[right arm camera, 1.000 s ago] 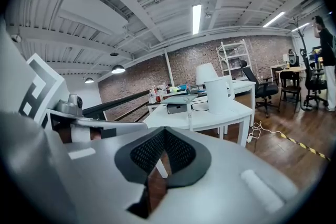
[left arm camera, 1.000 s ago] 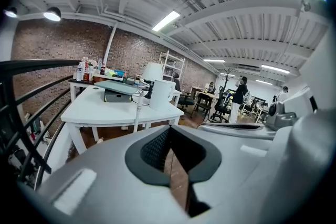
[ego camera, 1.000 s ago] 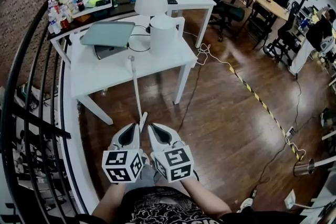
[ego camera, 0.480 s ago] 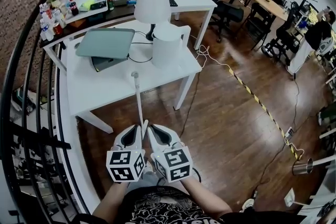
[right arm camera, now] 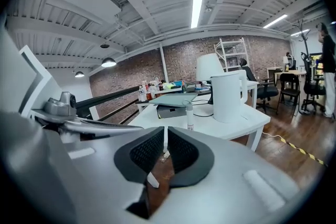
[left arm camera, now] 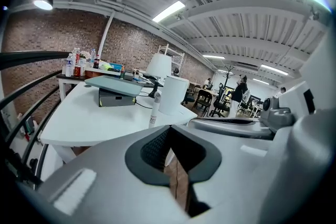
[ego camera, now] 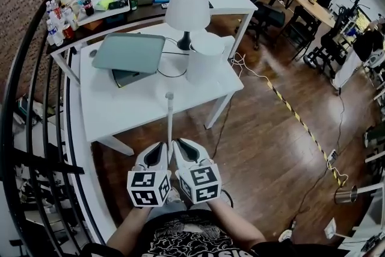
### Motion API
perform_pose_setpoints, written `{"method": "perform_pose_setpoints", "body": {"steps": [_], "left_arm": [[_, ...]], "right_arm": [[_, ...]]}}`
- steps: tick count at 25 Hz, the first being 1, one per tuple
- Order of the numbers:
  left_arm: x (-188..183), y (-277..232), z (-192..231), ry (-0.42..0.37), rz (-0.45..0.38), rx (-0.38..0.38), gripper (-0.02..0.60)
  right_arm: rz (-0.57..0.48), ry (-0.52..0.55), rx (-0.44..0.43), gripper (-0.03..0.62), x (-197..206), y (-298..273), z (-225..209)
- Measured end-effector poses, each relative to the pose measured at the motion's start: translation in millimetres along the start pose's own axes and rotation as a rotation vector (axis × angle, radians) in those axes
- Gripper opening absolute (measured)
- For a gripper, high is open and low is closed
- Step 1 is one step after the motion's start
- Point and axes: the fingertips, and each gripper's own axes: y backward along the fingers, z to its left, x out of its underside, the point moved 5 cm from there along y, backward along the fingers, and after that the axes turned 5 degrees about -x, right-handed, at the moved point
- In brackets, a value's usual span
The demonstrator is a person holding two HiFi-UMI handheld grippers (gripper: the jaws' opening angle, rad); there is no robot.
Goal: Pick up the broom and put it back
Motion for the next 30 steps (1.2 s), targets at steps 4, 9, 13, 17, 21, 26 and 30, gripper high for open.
{"method": "perform_pose_setpoints", "body": {"steps": [4,9,13,17,21,26,30], "left_arm": [[-4.0,-8.7,6.1,-0.002,0.003,0.002,0.006],[-8.3,-22.5,12.1,-0.003,0.005,0.001,0.006],[-8.7,-36.2,16.5,0.0,0.006,-0.014,0.006],[-8.7,-49.6,20.5,0.01,0.023,-0.036,0.006],[-9.1,-57.2,25.7,0.02,0.036,-0.065,0.006],[-9.1,-61.0,27.8,0.022,0.043,-0.087,0.006],[-8.7,-58.0,32.9,0.025,0.057,-0.117,0.006]], "right_arm": [[0.004,-0.009,0.001,0.006,-0.4,-17.6,-4.6],[-0.006,-0.017,-0.012,0.021,-4.2,-41.9,-14.8],[-0.001,-0.026,-0.033,0.037,0.0,-60.5,-24.8],[0.004,-0.031,-0.032,0.049,3.0,-77.1,-39.5],[0.012,-0.04,-0.019,0.076,5.9,-94.2,-54.5],[0.043,-0.044,0.0,0.115,11.3,-118.5,-75.6],[0.076,-0.031,-0.02,0.138,14.8,-134.7,-81.9]]}}
